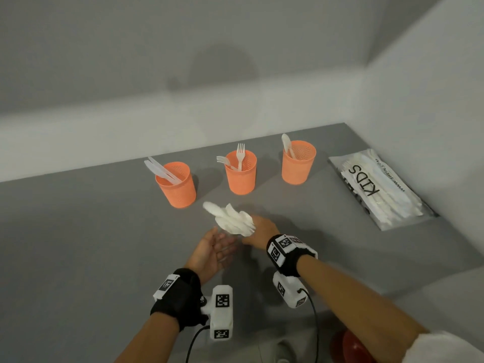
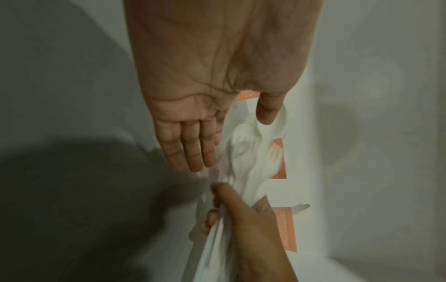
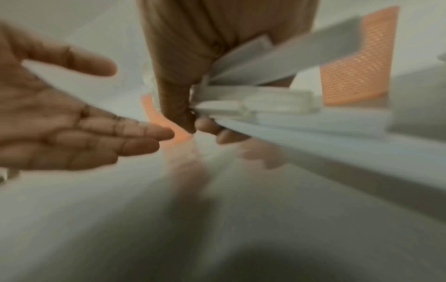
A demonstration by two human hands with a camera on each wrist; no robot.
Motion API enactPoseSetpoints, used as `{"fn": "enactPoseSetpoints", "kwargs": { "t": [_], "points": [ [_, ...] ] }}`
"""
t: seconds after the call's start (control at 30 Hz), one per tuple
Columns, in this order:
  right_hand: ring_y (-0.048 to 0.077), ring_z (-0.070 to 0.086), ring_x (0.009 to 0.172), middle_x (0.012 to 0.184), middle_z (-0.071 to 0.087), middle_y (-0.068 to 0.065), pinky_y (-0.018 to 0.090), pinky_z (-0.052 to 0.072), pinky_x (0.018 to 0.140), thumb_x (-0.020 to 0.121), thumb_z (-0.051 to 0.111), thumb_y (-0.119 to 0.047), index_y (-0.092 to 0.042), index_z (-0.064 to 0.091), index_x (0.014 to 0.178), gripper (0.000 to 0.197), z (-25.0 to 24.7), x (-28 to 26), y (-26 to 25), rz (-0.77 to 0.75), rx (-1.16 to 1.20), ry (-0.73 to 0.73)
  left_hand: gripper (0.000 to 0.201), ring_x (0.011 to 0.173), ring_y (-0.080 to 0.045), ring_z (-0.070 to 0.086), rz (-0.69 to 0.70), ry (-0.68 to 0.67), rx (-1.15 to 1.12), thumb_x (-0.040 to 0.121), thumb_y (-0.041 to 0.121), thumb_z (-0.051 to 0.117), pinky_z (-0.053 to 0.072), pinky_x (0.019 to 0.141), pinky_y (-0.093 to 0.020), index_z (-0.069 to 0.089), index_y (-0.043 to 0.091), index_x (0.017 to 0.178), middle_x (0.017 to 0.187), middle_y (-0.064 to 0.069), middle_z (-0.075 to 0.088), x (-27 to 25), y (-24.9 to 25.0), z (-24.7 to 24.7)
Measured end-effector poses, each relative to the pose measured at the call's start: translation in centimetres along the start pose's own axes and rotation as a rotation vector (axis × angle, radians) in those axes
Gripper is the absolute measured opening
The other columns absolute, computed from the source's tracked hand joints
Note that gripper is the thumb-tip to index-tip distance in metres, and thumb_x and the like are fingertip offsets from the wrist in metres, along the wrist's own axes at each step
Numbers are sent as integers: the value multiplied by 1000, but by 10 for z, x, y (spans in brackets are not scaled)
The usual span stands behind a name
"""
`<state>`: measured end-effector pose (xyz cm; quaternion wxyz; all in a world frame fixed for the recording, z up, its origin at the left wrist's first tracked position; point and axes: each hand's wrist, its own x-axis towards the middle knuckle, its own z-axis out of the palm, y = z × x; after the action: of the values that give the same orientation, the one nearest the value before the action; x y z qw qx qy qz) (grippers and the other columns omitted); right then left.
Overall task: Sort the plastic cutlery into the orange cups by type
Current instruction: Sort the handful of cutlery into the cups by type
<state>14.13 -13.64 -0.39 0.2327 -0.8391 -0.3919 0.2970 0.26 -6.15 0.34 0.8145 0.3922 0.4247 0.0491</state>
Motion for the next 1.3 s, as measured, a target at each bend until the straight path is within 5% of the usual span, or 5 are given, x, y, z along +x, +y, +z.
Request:
{"fn": "enactPoseSetpoints", "kwargs": {
  "t": [0.17, 0.3, 0.53, 1.07, 1.3],
  "points": [
    [16, 58, 68, 81, 66, 2, 26, 48, 63, 71, 65, 0, -16, 61, 97, 30, -30, 9, -23, -85, 691, 211, 37, 90, -23, 58, -40, 3, -133, 94, 43, 36, 45, 80, -35, 51, 10, 103, 105, -14, 62, 2, 4, 16],
    [6, 49, 46, 61, 60, -8, 19, 43, 47, 77, 62, 6, 4, 54, 112, 36, -50, 10, -48, -169, 994, 303, 53, 88, -27, 60, -73, -48, -194, 96, 46, 29, 47, 77, -36, 52, 3, 115, 104, -17, 62, 8, 4, 38],
    [6, 64, 86, 110, 63, 18, 13, 50, 70, 66, 73, -12, 9, 46, 125, 68, -55, 10, -49, -335, 1127, 349, 53, 71, -24, 61, -36, -32, -379, 100, 39, 24, 54, 65, -33, 59, -1, 92, 77, -14, 64, 26, 22, 77],
    [-8, 65, 68, 90, 68, 3, 8, 50, 64, 71, 75, 4, 2, 60, 110, 42, -74, 50, -25, -293, 1064, 205, 41, 63, -16, 71, 95, -165, -460, 93, 46, 37, 57, 55, -24, 62, 15, 100, 79, -4, 73, 43, 66, 121],
    [19, 67, 69, 74, 69, 6, 28, 52, 65, 68, 77, -14, -4, 66, 94, 30, -98, 76, -19, -146, 1008, 23, 61, 35, -9, 49, 177, -39, -127, 94, 52, 24, 36, 34, -13, 58, 8, 70, 50, -4, 53, 65, 74, 117]
  ]
}}
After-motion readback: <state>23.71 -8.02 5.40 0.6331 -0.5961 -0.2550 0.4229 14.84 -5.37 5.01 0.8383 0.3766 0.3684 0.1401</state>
